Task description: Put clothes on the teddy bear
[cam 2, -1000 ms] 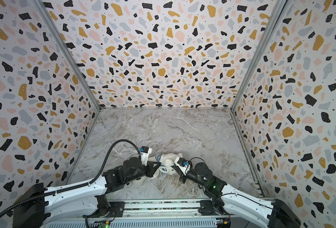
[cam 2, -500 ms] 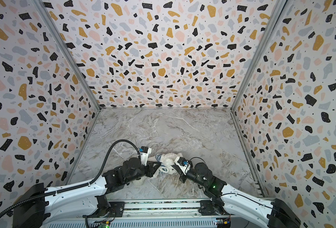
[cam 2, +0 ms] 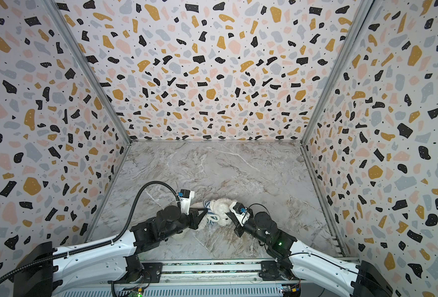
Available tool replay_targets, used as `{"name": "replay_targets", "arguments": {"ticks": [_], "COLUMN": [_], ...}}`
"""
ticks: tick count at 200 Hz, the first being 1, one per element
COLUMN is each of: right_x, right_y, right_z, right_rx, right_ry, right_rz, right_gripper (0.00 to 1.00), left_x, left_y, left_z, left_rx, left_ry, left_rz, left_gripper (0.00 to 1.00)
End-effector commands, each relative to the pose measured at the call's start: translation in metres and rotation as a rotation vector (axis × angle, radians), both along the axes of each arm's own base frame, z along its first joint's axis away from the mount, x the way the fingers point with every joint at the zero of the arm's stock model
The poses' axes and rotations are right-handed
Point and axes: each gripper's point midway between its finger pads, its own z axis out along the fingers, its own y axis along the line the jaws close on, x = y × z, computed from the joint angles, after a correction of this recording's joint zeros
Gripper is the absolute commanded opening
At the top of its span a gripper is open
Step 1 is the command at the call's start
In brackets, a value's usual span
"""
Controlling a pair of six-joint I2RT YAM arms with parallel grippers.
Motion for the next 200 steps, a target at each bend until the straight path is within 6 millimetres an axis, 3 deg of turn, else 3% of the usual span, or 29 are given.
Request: {"name": "replay_targets", "arguments": {"ticks": [1,81,168,200], "right_x": [0.015,0.026,0.024,0.025], "right_y": [-0.015,-0.036,-0.033,-0.036], "right_z": [0.016,0.014,0.021,0.019], "right_rx": [0.035,0.055,0.088,0.089], "right_ry": [0.005,0.042,0.023,0.024], "right_rz": [-0.127,-0.211,-0.183,-0.194], "right_gripper": [0.00,0.00,0.00,0.00], "left_x": [0.002,-0.003,0.004,0.002], "left_y": [0.010,0.029,0.058,0.056], "left_z": [-0.001,-0.011,-0.026,-0.017], "left_rx": [0.037,0.063,0.148,0.115], "left_ry": [-0.035,-0.029,-0.031,-0.052], "left_rz": [0.025,0.040,0.088,0.058], "left_gripper": [0.00,0.00,0.00,0.00]}}
